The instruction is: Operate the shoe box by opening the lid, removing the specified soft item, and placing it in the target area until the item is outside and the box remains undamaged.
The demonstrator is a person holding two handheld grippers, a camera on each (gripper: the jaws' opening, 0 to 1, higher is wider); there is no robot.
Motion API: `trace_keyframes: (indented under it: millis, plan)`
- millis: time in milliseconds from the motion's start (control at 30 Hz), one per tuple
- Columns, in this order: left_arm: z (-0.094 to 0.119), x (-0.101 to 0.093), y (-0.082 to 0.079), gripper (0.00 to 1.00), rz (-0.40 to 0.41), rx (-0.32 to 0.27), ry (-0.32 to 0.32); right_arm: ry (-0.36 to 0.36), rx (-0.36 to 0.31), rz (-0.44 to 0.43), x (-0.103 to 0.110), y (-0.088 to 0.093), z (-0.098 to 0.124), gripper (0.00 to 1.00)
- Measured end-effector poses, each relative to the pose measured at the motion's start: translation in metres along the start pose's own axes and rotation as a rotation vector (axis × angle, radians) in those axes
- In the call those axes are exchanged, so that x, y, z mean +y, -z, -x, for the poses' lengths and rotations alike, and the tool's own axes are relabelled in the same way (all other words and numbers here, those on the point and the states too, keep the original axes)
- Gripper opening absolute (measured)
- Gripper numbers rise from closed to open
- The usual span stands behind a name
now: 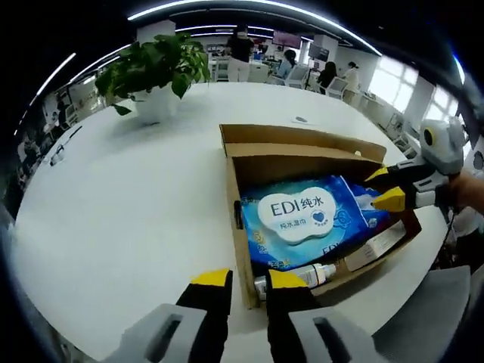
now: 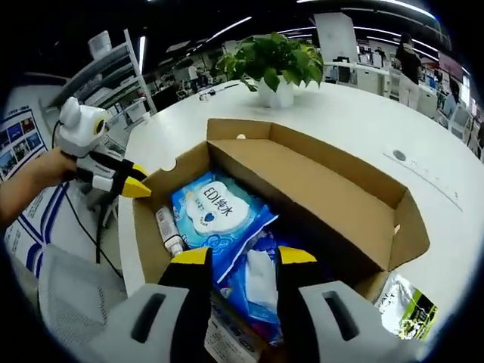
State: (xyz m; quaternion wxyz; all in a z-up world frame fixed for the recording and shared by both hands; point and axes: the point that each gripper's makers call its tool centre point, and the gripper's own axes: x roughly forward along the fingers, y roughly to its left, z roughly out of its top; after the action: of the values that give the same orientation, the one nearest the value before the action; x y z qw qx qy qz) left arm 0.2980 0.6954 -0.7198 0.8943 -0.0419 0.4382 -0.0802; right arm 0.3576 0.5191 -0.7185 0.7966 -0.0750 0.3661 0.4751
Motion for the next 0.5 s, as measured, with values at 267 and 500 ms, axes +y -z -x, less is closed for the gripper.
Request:
trace_keyframes:
  millis: [267, 500]
  plan:
    - [0.001, -0.003, 0.001, 0.07, 0.059, -0.007, 0.004, -0.018, 0.021, 0.01, 0.003, -0.001, -0.018, 0.26]
    - [0.003, -0.007, 0.002, 0.07, 0.068, -0.013, 0.003, 0.003, 0.031, 0.001, -0.004, -0.005, -0.031, 0.18]
